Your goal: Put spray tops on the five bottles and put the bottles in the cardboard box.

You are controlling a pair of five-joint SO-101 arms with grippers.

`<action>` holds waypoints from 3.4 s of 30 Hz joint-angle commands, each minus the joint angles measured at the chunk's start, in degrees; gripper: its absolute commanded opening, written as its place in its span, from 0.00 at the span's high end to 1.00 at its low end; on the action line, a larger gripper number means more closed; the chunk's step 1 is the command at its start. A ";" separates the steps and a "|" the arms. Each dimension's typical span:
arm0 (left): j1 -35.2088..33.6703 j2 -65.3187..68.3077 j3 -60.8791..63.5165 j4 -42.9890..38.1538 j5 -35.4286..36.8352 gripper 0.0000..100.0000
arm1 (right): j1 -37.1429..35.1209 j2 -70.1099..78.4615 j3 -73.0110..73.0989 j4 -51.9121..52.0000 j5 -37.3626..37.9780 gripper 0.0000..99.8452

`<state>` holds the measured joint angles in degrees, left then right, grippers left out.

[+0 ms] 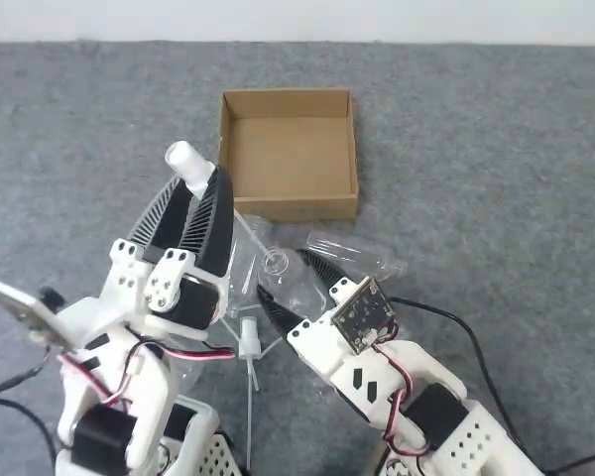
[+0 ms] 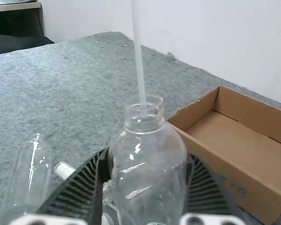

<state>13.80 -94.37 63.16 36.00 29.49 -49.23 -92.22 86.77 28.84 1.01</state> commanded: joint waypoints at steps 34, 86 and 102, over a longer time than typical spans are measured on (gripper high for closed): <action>10.99 -0.26 2.51 10.73 -17.32 0.87 | 4.09 -1.63 -0.09 0.40 0.26 0.90; 3.25 0.26 2.24 11.43 -18.11 0.91 | 3.91 -1.63 -1.41 -0.13 0.26 0.90; 12.48 0.26 1.98 15.65 -26.73 0.91 | 4.18 -1.63 -2.11 -0.22 0.26 0.90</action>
<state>25.49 -94.29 66.07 51.12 4.18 -45.98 -92.22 88.97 28.92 1.10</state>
